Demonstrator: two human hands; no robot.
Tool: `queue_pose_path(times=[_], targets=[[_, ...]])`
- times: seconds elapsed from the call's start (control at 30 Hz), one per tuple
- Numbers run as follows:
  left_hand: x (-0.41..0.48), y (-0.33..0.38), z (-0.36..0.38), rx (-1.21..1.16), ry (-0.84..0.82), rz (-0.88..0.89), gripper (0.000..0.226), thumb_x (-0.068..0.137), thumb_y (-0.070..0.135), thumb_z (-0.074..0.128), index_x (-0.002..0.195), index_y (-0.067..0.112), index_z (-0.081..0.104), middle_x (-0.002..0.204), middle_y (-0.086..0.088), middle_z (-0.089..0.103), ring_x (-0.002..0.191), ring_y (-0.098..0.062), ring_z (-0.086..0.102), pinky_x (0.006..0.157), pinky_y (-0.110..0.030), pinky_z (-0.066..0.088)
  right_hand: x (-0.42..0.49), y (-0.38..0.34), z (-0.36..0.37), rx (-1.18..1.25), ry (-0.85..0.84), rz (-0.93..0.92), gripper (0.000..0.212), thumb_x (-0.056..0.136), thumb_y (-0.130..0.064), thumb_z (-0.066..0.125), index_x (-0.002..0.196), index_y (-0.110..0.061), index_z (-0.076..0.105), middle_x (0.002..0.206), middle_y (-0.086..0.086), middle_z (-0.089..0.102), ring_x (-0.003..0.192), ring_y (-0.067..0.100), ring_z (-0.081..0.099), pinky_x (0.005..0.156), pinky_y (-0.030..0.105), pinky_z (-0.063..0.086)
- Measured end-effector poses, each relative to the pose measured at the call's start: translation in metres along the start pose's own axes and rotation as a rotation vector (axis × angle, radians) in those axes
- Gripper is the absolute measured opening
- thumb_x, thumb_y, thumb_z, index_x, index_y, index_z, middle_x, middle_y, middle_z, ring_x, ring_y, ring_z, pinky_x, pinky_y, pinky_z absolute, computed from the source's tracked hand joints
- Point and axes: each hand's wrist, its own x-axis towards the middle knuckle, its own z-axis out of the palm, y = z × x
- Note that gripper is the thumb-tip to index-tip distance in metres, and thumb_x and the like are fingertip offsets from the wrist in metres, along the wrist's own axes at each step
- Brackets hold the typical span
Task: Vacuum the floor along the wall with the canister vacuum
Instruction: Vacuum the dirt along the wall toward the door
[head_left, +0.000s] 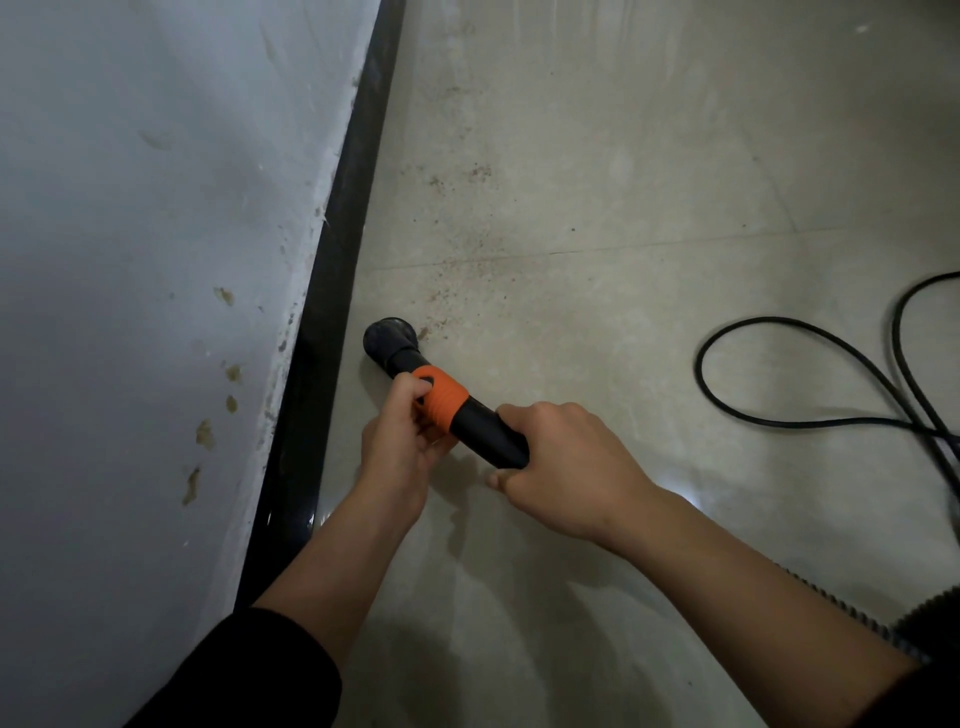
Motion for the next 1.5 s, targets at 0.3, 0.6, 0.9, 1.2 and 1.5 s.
queue_pose_path(times=[0.3,0.6,0.9,1.2,1.5], targets=[[-0.004,-0.006,0.018,0.027,-0.047,-0.001,0.014,0.088,0.019,0.056,0.096,0.009,0.062,0.085,-0.008,0.064,0.073,-0.016,0.065,0.054,-0.024,0.054,-0.01,0.009,-0.01,-0.021,0.024,0.045,0.023,0.08,-0.027,0.065,0.075,-0.026,0.043,0.067,-0.003,0.05,0.062,0.018,0.051,0.05,0.028,0.033],[-0.005,-0.01,0.031,0.05,-0.089,-0.017,0.02,0.087,0.02,0.056,0.1,0.007,0.063,0.087,-0.008,0.064,0.074,-0.017,0.065,0.056,-0.025,0.055,-0.018,0.015,-0.018,-0.025,0.039,0.081,0.019,0.081,-0.027,0.065,0.08,-0.024,0.047,0.068,-0.004,0.049,0.061,0.017,0.05,0.051,0.028,0.034],[-0.005,-0.019,0.05,0.06,-0.11,-0.026,0.016,0.087,0.02,0.056,0.096,0.008,0.062,0.083,-0.007,0.063,0.072,-0.017,0.064,0.054,-0.024,0.054,-0.026,0.025,-0.027,-0.023,0.07,0.144,0.018,0.077,-0.024,0.064,0.075,-0.023,0.046,0.064,-0.002,0.049,0.058,0.018,0.05,0.051,0.027,0.035],[-0.01,-0.026,0.065,0.069,-0.151,-0.05,0.017,0.087,0.021,0.057,0.097,0.008,0.062,0.082,-0.006,0.063,0.069,-0.015,0.064,0.055,-0.025,0.054,-0.034,0.032,-0.039,-0.011,0.078,0.203,0.013,0.074,-0.022,0.065,0.075,-0.019,0.052,0.064,0.0,0.05,0.058,0.02,0.05,0.05,0.026,0.034],[-0.015,-0.035,0.075,0.081,-0.192,-0.057,0.017,0.088,0.022,0.057,0.098,0.009,0.062,0.084,-0.006,0.064,0.071,-0.015,0.065,0.057,-0.026,0.055,-0.041,0.04,-0.049,-0.001,0.083,0.27,0.009,0.069,-0.017,0.062,0.076,-0.015,0.056,0.061,0.001,0.049,0.053,0.019,0.047,0.047,0.024,0.029]])
